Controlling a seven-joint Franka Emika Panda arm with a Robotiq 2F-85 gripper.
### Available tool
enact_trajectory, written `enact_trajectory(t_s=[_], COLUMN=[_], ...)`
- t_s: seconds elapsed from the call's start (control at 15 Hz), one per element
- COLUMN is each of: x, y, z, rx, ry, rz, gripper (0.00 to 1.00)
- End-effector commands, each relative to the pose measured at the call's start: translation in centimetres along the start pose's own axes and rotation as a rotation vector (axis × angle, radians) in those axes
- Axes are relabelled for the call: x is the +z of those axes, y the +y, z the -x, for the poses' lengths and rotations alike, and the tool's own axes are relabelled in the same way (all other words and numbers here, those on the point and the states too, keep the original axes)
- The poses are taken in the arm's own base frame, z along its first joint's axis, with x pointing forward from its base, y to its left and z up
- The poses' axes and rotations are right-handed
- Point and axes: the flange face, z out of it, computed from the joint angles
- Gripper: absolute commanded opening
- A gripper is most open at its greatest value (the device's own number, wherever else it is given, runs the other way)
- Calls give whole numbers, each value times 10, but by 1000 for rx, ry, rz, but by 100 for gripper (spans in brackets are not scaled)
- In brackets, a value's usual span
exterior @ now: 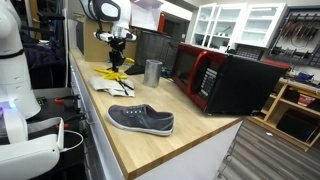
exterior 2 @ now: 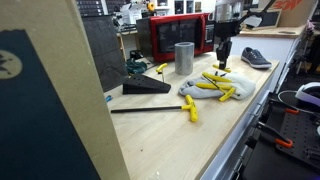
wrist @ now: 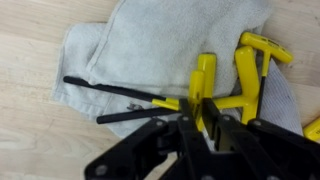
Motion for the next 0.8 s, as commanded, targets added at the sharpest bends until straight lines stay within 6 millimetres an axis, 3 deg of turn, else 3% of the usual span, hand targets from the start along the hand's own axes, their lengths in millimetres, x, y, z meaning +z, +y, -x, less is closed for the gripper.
enact_trajectory(t_s=[0.0, 0.4, 0.73], x=[-31, -89, -138], y=[4, 13, 35], z=[10, 1, -12], rx=[35, 102, 170], ry=[57, 196, 308], rz=[-19, -129, -254], gripper=[5, 5, 5])
